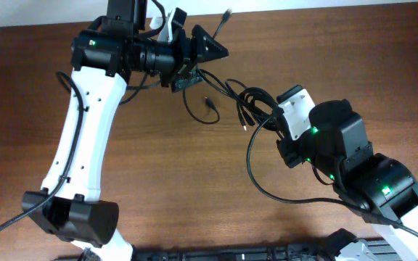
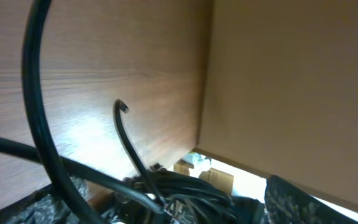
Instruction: Untangle cables
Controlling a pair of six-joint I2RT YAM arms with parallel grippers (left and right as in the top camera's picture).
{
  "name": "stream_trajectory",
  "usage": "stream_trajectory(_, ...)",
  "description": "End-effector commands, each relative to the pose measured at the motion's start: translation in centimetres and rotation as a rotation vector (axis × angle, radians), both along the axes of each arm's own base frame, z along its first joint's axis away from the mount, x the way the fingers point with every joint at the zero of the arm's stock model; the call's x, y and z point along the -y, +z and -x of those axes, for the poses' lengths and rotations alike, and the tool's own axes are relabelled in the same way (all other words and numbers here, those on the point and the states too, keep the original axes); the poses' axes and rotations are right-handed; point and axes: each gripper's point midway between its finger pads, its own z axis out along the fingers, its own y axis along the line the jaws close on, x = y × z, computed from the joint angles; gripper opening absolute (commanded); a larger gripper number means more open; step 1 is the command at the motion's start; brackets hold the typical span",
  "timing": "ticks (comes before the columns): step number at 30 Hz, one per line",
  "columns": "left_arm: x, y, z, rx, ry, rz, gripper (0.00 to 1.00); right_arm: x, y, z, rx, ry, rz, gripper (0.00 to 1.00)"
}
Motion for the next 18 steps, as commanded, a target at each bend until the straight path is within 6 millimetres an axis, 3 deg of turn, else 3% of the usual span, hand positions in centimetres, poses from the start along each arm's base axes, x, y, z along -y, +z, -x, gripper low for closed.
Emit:
stream_trajectory(1, -1.4, -0.6, -0.5, 0.027, 0.060, -0.095, 0.95, 0.2, 0.5, -0.3, -0.010, -0.076, -0.075, 0.04)
stream_trajectory(6, -1.8, -1.5, 0.1, -0.017, 0.073, -0.135, 0.96, 0.1, 0.8, -0.5, -0.007, -0.097, -0.108, 0.04)
stream_trajectory(18, 1.7, -3.8, 2.6, 0.023, 0.017, -0.324, 0.97, -0.7, 3.1, -1.8, 0.077, -0.115, -0.196, 0.04)
